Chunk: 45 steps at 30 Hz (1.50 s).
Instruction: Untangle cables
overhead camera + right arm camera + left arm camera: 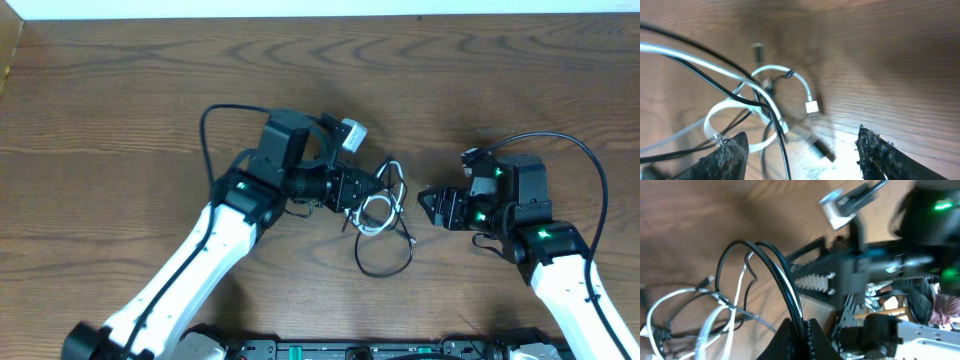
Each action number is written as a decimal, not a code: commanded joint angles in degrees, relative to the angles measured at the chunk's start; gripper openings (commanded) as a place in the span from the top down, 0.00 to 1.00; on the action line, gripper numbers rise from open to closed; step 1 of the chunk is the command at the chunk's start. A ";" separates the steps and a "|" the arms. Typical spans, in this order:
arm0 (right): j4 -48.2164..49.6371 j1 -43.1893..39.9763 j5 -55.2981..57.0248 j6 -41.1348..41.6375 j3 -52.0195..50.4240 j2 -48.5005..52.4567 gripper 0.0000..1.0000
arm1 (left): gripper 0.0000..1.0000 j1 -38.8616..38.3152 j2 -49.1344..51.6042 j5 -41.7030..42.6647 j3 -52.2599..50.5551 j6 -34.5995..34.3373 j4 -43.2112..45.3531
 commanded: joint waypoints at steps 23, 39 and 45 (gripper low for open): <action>14.73 9.14 -1.38 -5.46 0.24 1.46 0.32 | 0.93 0.28 -9.90 5.90 0.00 -7.87 3.91; 13.07 9.84 1.79 -4.98 0.24 12.74 0.99 | 0.93 0.31 -8.87 -22.49 -0.07 -3.52 -13.29; 10.32 9.84 8.68 -4.98 0.24 12.74 0.99 | 0.93 0.37 -8.35 -44.54 -0.07 -3.78 -22.73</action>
